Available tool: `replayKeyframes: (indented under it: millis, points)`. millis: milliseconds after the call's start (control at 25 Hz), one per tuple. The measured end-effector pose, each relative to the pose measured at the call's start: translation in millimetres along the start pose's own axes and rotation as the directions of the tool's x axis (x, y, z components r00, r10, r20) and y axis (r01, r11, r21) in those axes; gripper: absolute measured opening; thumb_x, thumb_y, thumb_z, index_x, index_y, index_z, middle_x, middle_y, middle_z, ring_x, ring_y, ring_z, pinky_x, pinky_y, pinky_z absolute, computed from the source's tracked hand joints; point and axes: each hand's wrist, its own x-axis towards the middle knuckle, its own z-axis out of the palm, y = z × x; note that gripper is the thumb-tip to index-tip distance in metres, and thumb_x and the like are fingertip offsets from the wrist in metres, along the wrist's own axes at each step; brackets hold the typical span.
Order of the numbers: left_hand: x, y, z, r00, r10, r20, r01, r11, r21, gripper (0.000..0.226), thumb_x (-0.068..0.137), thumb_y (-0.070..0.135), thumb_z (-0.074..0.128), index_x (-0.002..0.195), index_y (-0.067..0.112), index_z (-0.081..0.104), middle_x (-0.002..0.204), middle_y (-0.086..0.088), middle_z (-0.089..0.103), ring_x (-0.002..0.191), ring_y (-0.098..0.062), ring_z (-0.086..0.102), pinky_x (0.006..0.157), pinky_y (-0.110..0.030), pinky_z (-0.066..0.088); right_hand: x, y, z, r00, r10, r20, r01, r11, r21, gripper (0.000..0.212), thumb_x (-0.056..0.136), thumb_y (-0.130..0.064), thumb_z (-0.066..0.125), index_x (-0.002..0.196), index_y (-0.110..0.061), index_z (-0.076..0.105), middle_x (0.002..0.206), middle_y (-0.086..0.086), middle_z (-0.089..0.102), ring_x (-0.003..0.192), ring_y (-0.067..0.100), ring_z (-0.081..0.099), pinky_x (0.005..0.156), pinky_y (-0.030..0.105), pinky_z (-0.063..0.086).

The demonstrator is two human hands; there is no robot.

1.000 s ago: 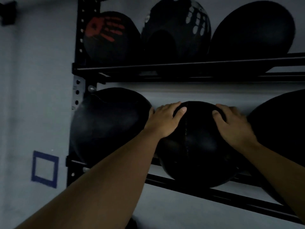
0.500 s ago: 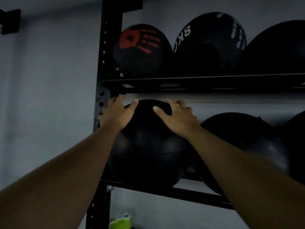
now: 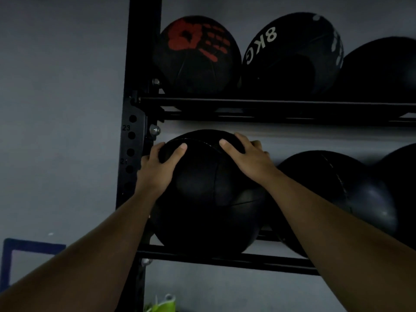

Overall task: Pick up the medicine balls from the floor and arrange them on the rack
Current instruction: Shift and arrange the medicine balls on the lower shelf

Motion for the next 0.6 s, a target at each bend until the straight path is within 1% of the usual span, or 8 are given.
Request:
replayKeyframes:
  millis: [80,160,240,360,440,520,560,600]
  points:
    - [0,5,2,1.0,-0.016,-0.005,0.016,1.0,0.018,0.098,0.073,0.095,0.051,0.158,0.048,0.038,0.164,-0.011,0.038,0.148,-0.045,0.045,0.118,-0.061,0.043,1,-3,0,1.0,0.021,-0.001,-0.021,1.0,-0.006,0.1,0.073,-0.1,0.026,0.161,-0.055,0.018,0.173,0.005,0.019,0.157,0.048,0.019,0.123,0.066,0.021]
    - [0,7,4,1.0,-0.023,-0.005,0.024,0.999,0.035,0.095,0.075,0.094,0.049,0.158,0.049,0.037,0.165,-0.011,0.037,0.149,-0.046,0.042,0.12,-0.066,0.04,0,-2,2,1.0,0.016,-0.014,-0.016,1.0,-0.002,0.097,0.076,-0.098,0.026,0.162,-0.053,0.018,0.173,0.007,0.021,0.156,0.049,0.021,0.123,0.065,0.021]
    - [0,5,3,0.999,-0.044,-0.004,0.044,0.998,0.048,0.097,0.073,0.096,0.047,0.158,0.05,0.035,0.167,-0.01,0.035,0.151,-0.046,0.04,0.121,-0.067,0.037,-2,0,1,1.0,0.007,-0.014,-0.008,1.0,-0.024,0.094,0.081,-0.095,0.024,0.163,-0.05,0.017,0.172,0.009,0.023,0.154,0.049,0.024,0.123,0.063,0.022]
    - [-4,10,4,0.998,-0.059,-0.001,0.059,0.998,0.004,0.096,0.075,0.092,0.049,0.159,0.048,0.036,0.168,-0.01,0.035,0.152,-0.046,0.038,0.123,-0.067,0.035,-2,-1,-1,1.0,0.009,0.017,-0.007,0.994,-0.107,0.093,0.084,-0.093,0.019,0.166,-0.048,0.01,0.175,0.01,0.018,0.156,0.049,0.022,0.124,0.062,0.023]
    - [-6,18,9,0.998,-0.057,-0.032,0.057,0.998,0.017,0.091,0.083,0.083,0.049,0.162,0.041,0.036,0.17,-0.011,0.036,0.154,-0.046,0.036,0.124,-0.067,0.032,-2,-3,-2,0.999,0.022,0.034,-0.017,0.993,-0.118,0.093,0.087,-0.091,0.017,0.167,-0.046,0.005,0.177,0.011,0.013,0.158,0.049,0.018,0.125,0.062,0.021]
    - [-8,26,16,0.995,-0.05,-0.087,0.058,0.994,0.088,0.083,0.094,0.072,0.048,0.166,0.033,0.035,0.172,-0.011,0.035,0.155,-0.045,0.036,0.125,-0.067,0.029,-3,-1,-5,0.996,0.031,0.083,-0.022,0.995,-0.097,0.09,0.089,-0.089,0.018,0.167,-0.046,0.003,0.178,0.01,0.008,0.16,0.048,0.014,0.126,0.062,0.017]
    - [-9,31,20,0.993,-0.03,-0.114,0.044,0.992,0.122,0.077,0.098,0.065,0.048,0.166,0.031,0.037,0.172,-0.01,0.036,0.155,-0.044,0.037,0.125,-0.066,0.029,-4,2,-10,0.991,0.023,0.131,-0.012,0.996,-0.085,0.09,0.09,-0.088,0.02,0.167,-0.045,0.005,0.178,0.01,0.008,0.16,0.046,0.015,0.127,0.06,0.017]
    - [-11,39,24,0.991,0.021,-0.13,-0.002,0.989,0.145,0.069,0.101,0.059,0.049,0.163,0.03,0.042,0.171,-0.01,0.04,0.153,-0.042,0.041,0.125,-0.064,0.03,-3,5,-19,0.985,-0.003,0.172,0.016,0.997,-0.075,0.089,0.091,-0.087,0.024,0.167,-0.044,0.011,0.178,0.011,0.013,0.16,0.043,0.02,0.128,0.056,0.02]
